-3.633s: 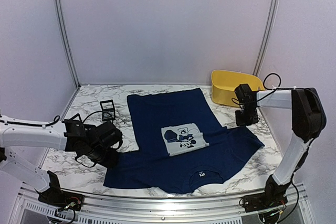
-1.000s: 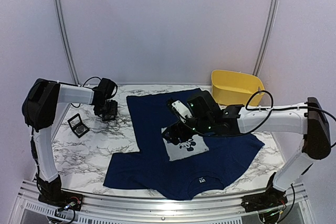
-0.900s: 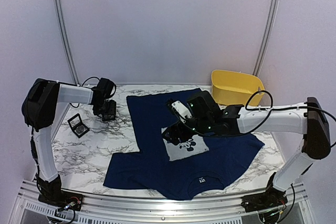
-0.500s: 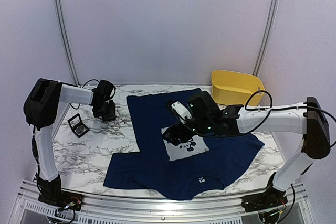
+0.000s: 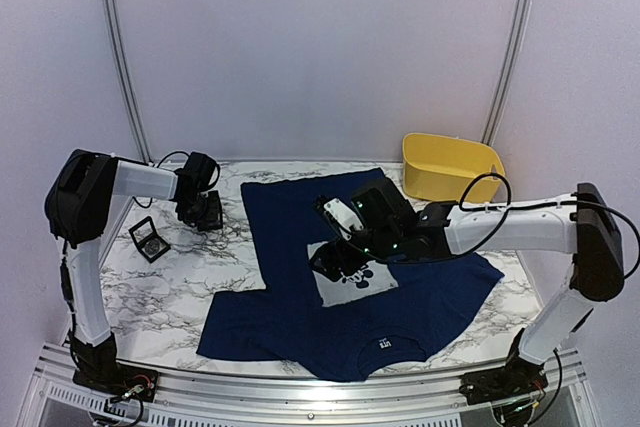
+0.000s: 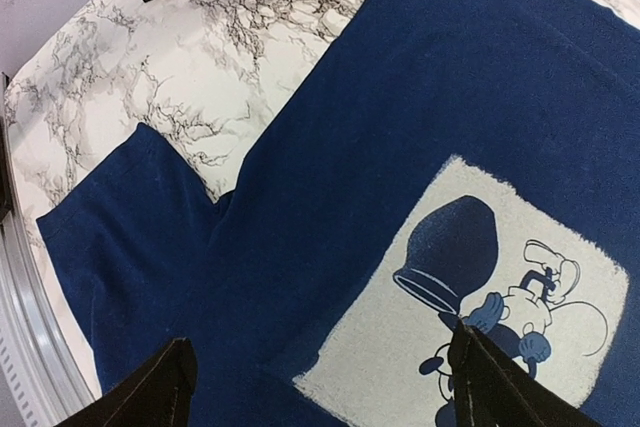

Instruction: Pin the brooch onto the clothing

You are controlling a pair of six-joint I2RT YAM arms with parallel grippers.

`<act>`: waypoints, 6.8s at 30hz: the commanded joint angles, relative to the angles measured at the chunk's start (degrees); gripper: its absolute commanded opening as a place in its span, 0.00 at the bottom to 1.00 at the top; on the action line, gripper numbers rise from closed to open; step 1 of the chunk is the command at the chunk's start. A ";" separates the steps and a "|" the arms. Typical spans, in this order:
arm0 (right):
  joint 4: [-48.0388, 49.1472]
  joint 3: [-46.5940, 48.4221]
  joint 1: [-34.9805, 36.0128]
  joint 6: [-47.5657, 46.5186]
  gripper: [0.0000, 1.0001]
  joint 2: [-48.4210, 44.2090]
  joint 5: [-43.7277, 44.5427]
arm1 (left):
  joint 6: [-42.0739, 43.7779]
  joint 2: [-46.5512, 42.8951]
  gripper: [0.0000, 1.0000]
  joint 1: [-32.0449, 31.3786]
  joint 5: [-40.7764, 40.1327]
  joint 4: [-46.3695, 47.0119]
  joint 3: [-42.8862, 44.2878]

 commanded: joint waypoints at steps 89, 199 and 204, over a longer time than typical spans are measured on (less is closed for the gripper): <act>-6.37 16.17 -9.01 -3.85 0.00 -3.12 -1.29 | 33.64 -41.37 0.93 -35.56 18.93 19.12 -17.26; 17.83 3.03 -2.33 -33.02 0.98 -25.48 -6.17 | 10.37 -39.70 0.00 -24.53 33.75 28.82 -14.80; 7.14 5.29 -11.53 -24.05 0.91 -26.93 -29.16 | 24.50 -40.59 0.00 -26.16 40.26 14.65 -10.71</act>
